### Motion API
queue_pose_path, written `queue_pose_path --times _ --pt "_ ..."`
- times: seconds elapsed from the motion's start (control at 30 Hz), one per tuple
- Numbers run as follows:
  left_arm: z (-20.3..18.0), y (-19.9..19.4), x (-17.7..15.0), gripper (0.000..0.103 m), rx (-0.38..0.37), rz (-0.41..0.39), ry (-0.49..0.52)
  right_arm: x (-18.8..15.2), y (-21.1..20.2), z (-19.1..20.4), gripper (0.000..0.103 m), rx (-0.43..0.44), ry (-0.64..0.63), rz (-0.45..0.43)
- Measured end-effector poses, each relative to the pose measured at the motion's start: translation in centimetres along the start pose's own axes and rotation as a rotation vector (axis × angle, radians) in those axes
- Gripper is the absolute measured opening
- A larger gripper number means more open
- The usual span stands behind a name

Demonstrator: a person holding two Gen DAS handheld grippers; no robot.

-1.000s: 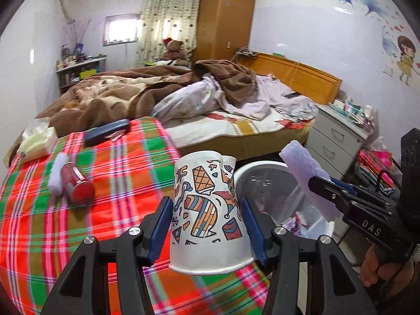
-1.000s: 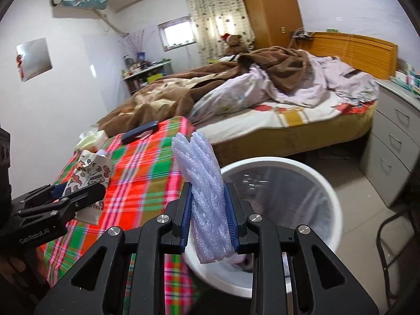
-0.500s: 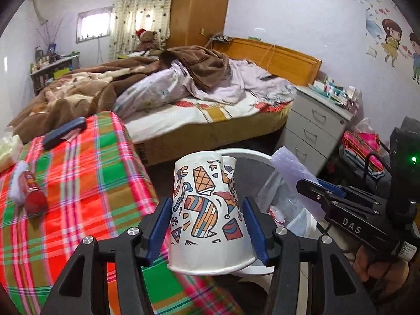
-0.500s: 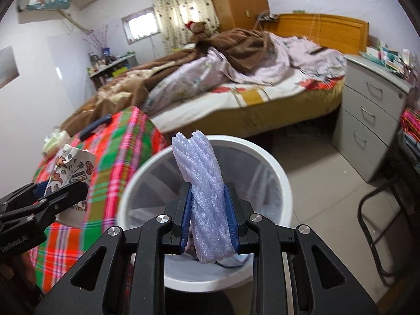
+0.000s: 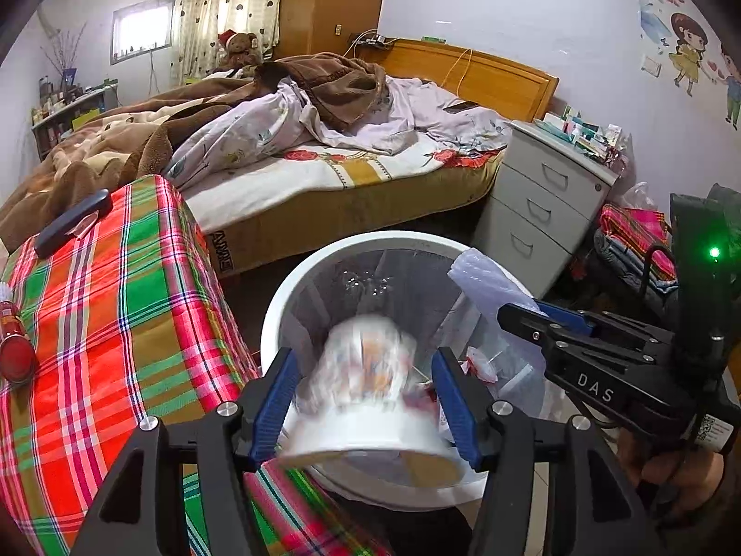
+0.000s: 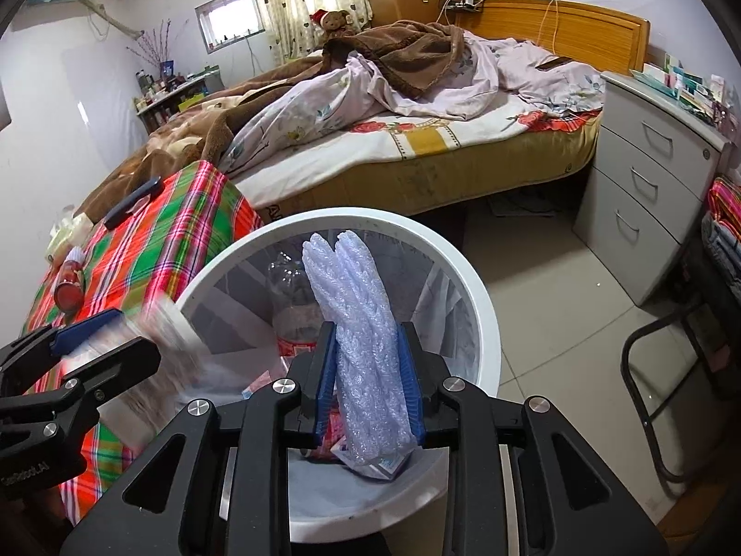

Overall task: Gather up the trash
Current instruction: 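Open both tools to drop the paper cup and foam sleeve into the wastebasket, then move both tools back over the bed toward the red can and white brush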

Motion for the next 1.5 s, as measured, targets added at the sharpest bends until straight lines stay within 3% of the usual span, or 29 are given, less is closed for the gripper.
queue_pose_path --times 0.1,0.17,0.8,1.5 --pt "0.2 -0.1 0.0 0.061 -0.009 -0.006 -0.014 0.0 0.1 0.1 0.04 0.009 -0.001 0.006" --pt "0.3 -0.2 0.1 0.061 -0.013 -0.009 -0.02 0.0 0.2 0.1 0.055 0.017 0.005 0.005" --pt "3.9 -4.5 -0.2 0.062 0.058 -0.068 -0.07 0.9 -1.4 2.9 0.055 0.048 -0.023 -0.051" --pt "15.4 -12.5 -1.1 0.062 0.273 -0.166 -0.192 1.7 -1.5 12.7 0.055 0.201 -0.148 -0.096"
Point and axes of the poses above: each gripper's, at about its wrist camera, not at the fingertips, and y roughly the way its jaws point, z to its left, x to its top, the point moved 5 cm from there along y, roughly the way its jaws point, and after that the axes turned 8 degrees about -z, right-handed, at the moved point
